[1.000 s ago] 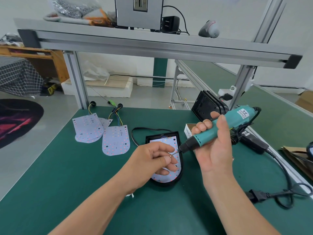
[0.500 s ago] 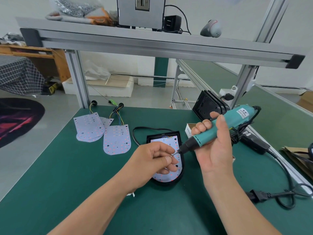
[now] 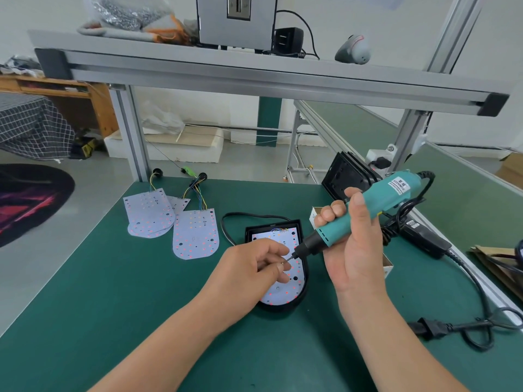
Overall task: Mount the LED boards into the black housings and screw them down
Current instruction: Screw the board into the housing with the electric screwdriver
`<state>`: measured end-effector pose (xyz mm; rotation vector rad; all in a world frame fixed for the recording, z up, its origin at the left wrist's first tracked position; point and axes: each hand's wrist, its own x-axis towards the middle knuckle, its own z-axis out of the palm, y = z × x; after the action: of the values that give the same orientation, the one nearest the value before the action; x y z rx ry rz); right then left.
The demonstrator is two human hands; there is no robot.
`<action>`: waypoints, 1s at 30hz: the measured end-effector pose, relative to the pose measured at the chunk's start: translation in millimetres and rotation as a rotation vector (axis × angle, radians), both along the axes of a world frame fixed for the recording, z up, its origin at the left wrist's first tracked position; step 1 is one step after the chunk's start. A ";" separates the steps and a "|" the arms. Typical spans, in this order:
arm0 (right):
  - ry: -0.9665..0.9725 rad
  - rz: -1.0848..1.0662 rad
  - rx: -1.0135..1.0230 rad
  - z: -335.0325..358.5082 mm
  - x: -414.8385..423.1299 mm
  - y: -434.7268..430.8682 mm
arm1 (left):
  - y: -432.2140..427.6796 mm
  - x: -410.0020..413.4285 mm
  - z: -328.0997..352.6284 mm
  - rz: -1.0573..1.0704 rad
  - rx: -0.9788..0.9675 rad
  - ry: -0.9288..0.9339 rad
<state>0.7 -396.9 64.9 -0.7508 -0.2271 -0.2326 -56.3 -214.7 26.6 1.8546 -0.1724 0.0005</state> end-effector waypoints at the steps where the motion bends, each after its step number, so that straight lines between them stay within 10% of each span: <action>1: -0.001 -0.001 0.003 -0.4 0.3 0.1 | 0.0 -0.4 0.9 0.002 -0.003 0.002; 17: 0.055 0.002 0.094 -5.3 5.1 -4.5 | 1.1 0.4 0.5 -0.021 -0.006 -0.023; 23: 0.062 0.005 0.139 -4.8 8.3 -11.3 | 15.4 11.8 3.2 0.359 0.406 -0.091; 30: 0.063 -0.056 0.137 -9.3 15.5 -21.0 | 4.7 15.7 0.0 0.339 0.733 0.035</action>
<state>16.2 -417.9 55.6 -0.6276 -0.1296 -0.2743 -40.6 -210.0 26.6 2.5929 0.1988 0.1589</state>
